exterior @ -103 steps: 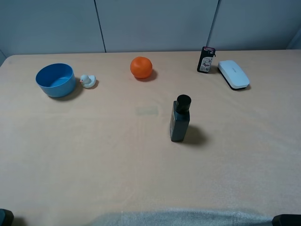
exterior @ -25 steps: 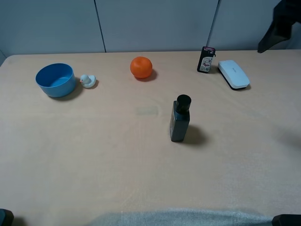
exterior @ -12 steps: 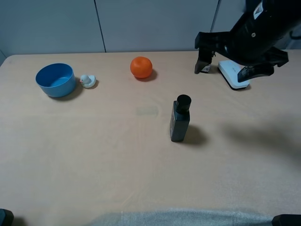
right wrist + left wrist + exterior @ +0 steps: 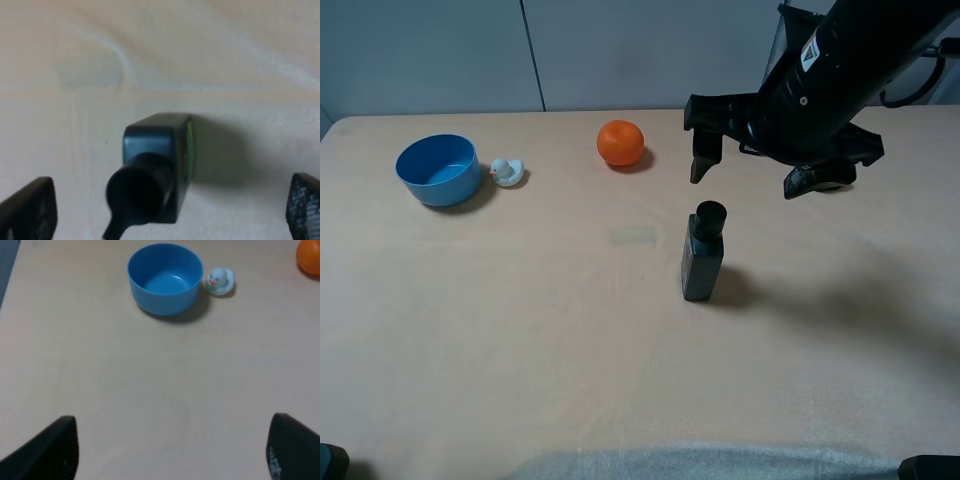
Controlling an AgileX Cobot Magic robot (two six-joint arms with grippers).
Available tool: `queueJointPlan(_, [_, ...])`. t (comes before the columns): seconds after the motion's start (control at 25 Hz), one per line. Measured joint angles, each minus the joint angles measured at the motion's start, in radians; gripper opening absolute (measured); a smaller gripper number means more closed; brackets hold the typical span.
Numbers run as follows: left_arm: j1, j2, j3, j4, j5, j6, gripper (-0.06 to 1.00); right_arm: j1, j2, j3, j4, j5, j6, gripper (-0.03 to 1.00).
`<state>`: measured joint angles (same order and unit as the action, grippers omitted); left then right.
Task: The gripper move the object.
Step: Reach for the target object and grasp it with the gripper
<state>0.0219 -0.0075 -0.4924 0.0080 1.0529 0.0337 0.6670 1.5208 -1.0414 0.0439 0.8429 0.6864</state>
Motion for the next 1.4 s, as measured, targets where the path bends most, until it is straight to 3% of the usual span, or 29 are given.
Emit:
queueJointPlan(0.32, [0.0, 0.0, 0.0, 0.0, 0.0, 0.0, 0.82, 0.061, 0.006, -0.001, -0.014, 0.001, 0.066, 0.69])
queueJointPlan(1.4, [0.0, 0.0, 0.0, 0.0, 0.0, 0.0, 0.82, 0.061, 0.176, -0.068, -0.024, 0.019, 0.076, 0.69])
